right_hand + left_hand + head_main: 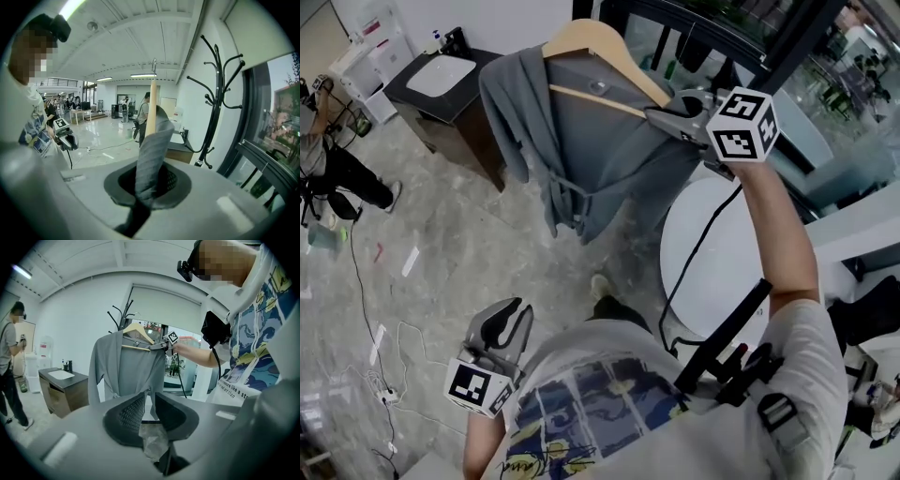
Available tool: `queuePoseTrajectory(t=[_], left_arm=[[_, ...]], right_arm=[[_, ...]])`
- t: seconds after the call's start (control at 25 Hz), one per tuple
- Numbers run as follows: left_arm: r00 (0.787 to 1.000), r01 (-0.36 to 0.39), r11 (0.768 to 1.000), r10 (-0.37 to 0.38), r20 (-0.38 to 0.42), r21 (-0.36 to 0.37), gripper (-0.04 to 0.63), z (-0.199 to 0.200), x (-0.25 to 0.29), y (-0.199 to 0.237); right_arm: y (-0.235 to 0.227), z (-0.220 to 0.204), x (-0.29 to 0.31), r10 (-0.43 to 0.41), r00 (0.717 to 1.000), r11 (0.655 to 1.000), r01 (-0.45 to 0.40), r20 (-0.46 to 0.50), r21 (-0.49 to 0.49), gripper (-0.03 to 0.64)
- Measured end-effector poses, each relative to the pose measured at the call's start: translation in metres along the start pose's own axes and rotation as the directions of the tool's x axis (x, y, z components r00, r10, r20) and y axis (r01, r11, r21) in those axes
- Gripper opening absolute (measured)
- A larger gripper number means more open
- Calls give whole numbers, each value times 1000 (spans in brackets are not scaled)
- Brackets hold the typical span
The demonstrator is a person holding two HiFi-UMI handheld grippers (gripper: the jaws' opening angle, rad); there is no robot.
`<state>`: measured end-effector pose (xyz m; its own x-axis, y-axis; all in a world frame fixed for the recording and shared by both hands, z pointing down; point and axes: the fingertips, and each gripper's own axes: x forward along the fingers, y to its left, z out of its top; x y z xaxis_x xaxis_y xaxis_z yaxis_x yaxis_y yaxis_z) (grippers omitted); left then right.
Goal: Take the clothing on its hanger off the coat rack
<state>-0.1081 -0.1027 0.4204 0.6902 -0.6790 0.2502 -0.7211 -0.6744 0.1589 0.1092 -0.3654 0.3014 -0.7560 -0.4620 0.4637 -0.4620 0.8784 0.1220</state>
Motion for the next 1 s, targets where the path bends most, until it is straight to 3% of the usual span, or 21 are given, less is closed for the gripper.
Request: queuePoseTrajectory(t=[0.68,1.0], left_arm=[[999,42,999,-42,-12,2,72,-31,-37,-32],[998,60,998,-60,-28,-5,72,-35,-41,-38]], right_arm=[[147,-16,-33,53,999,998,-53,9,-42,13],[183,-24,-36,66,998,997,-66,8,-42,14]])
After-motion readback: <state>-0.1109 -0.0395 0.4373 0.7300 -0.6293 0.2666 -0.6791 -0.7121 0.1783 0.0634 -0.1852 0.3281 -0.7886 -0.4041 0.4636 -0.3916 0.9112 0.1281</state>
